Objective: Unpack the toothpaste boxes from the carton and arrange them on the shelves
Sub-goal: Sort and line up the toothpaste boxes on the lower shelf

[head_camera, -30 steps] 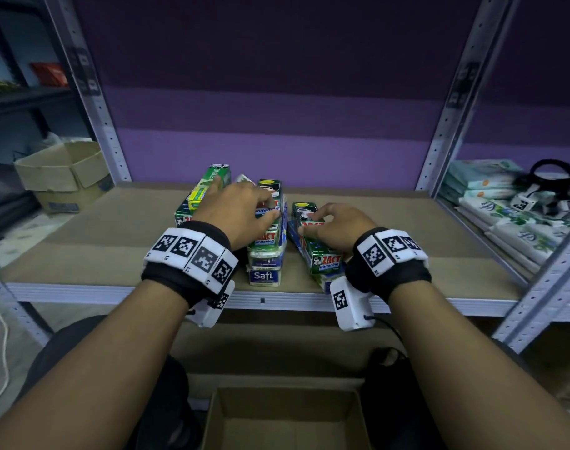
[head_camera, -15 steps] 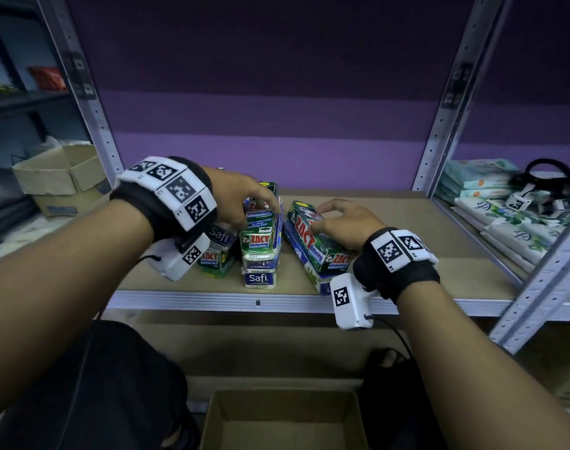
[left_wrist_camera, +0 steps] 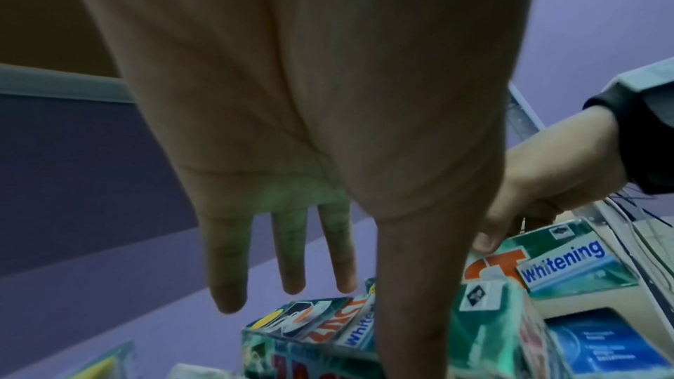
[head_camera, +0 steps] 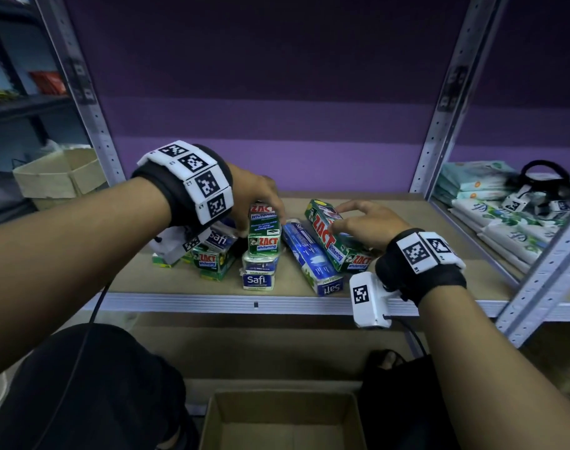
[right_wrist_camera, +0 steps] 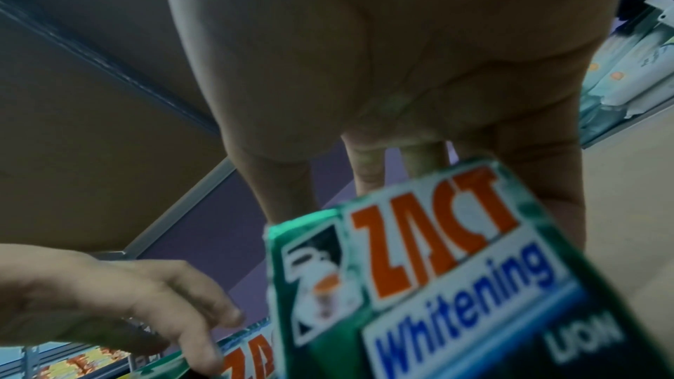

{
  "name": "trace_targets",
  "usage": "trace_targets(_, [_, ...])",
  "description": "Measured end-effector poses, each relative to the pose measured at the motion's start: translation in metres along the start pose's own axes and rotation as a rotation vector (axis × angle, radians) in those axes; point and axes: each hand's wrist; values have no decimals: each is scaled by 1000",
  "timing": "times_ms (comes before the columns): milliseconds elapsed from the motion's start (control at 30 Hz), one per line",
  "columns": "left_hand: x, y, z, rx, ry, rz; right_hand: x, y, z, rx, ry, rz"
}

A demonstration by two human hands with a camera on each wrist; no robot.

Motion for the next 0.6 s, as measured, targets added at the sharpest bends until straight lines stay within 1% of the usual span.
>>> trace_targets(133, [1,5,0,31,-21,-4,-6,3,4,11,-10,11])
trace_targets(200, [0,8,0,52,-11,-28,-8,4,6,11,-24,16])
trace_targets(267, [1,13,2,57,48,-69,-10,4,7,13,-35,20])
trace_targets(333, [4,19,5,60,113,-83,-11,5,9,12,-39,21])
trace_targets(400, [7,24,5,69,147,-47,-12,6,9,8,-41,22])
trace_targets(500, [8,26,3,73,137,32,-14,6,10,7,-53,23])
trace_targets(600, [3,24,3,92,103,51,-18,6,12,3,-55,39])
Point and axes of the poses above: each hand's wrist, its own y-axis towards the middle knuckle, its own x-axis out of the palm, z = x × y, and after that the axes turned 5 degrees about -x, right-handed
